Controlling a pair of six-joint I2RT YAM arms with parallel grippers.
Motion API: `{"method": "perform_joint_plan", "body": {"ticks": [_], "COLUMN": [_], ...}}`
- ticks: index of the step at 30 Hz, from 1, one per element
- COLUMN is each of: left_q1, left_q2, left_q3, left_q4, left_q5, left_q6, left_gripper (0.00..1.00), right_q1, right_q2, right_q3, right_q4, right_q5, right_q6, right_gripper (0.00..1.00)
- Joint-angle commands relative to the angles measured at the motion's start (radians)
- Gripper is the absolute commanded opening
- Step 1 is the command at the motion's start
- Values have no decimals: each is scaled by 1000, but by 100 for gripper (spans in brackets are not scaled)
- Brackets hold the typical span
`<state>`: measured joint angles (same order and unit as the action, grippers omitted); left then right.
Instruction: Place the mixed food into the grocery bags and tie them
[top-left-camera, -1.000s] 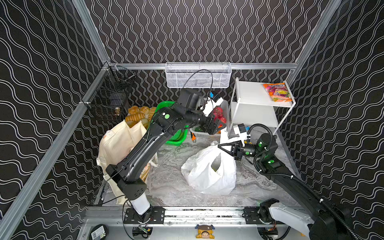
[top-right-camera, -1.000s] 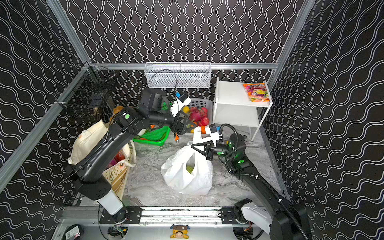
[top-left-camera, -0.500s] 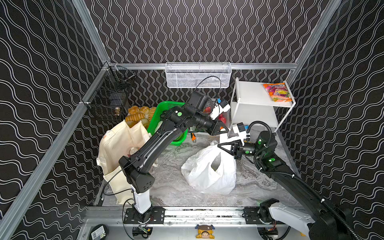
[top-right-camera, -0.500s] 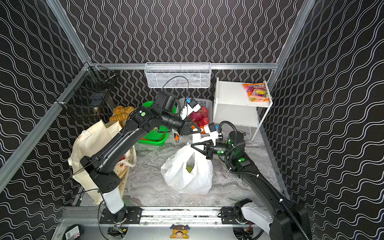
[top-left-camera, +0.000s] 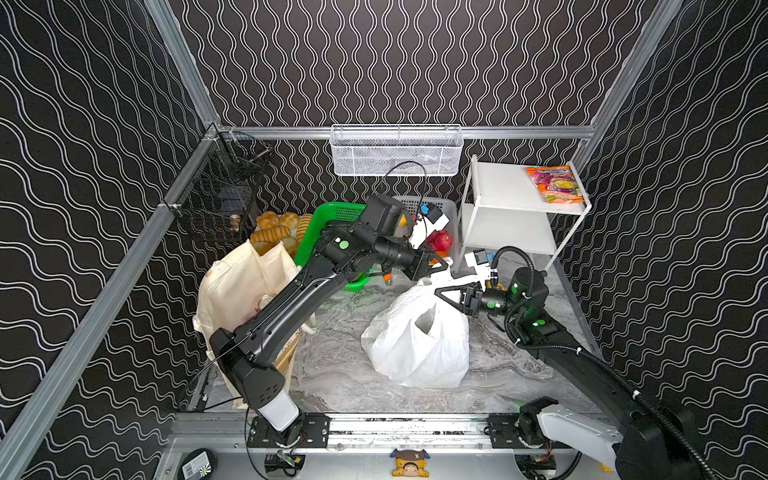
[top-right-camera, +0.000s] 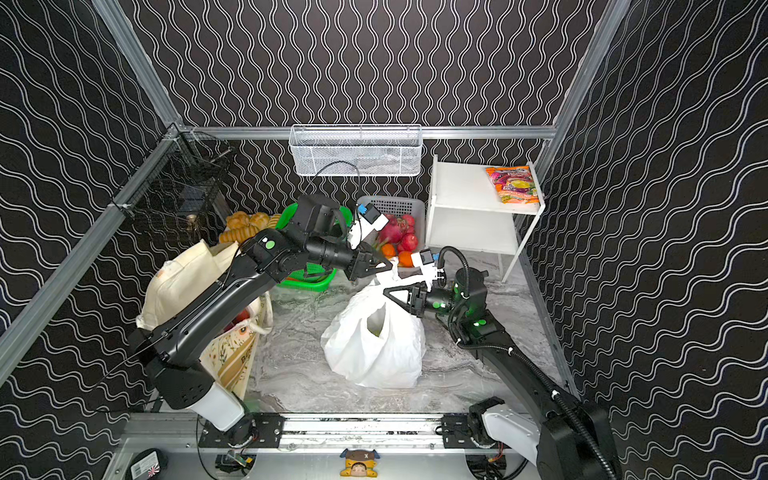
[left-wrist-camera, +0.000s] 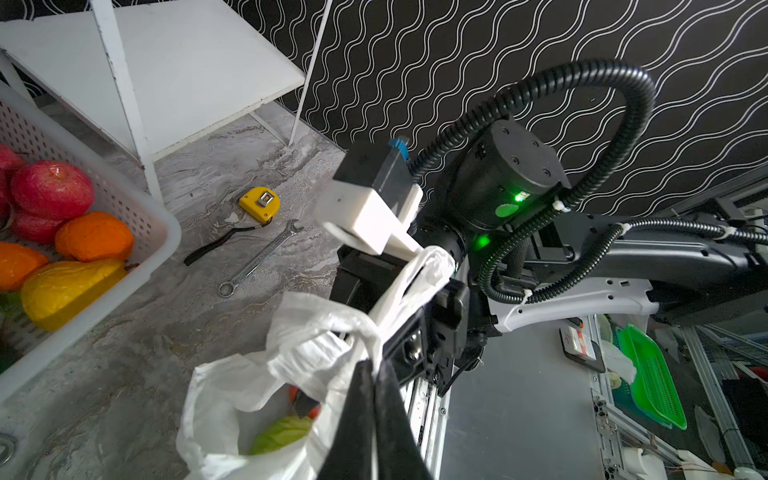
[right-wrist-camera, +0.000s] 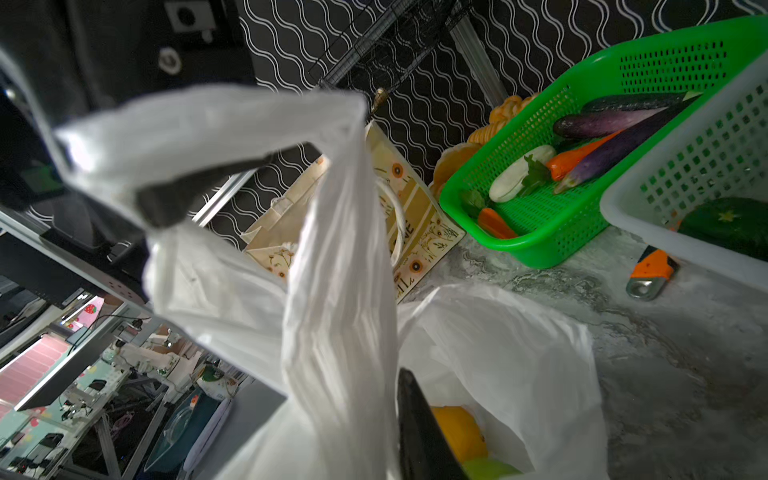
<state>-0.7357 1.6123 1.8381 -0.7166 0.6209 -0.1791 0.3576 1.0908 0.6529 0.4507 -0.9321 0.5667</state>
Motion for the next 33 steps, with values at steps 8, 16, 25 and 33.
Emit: {"method": "perform_joint_plan", "body": {"ticks": [8,16,25,33], "left_q1": [-1,-19,-43,-43], "left_q2": [-161,-214,-187,-181], "left_q3": [-258,-457,-503,-516], "left_q4": [144,235,209,214], "left_q5": [40,-11,-117,-102], "left_q6": [120,112,141,147], "left_gripper": [0,0,2,2], "right_q1": [-18,-20,-20,-21], "right_q2": [51,74,75,56], "right_q3": [7,-2,3,35], "right_q4": [159,226,222,49], "right_q5": [57,1,-91,-112], "right_q6": [187,249,240,109], "right_gripper": [16,25,46,67]}}
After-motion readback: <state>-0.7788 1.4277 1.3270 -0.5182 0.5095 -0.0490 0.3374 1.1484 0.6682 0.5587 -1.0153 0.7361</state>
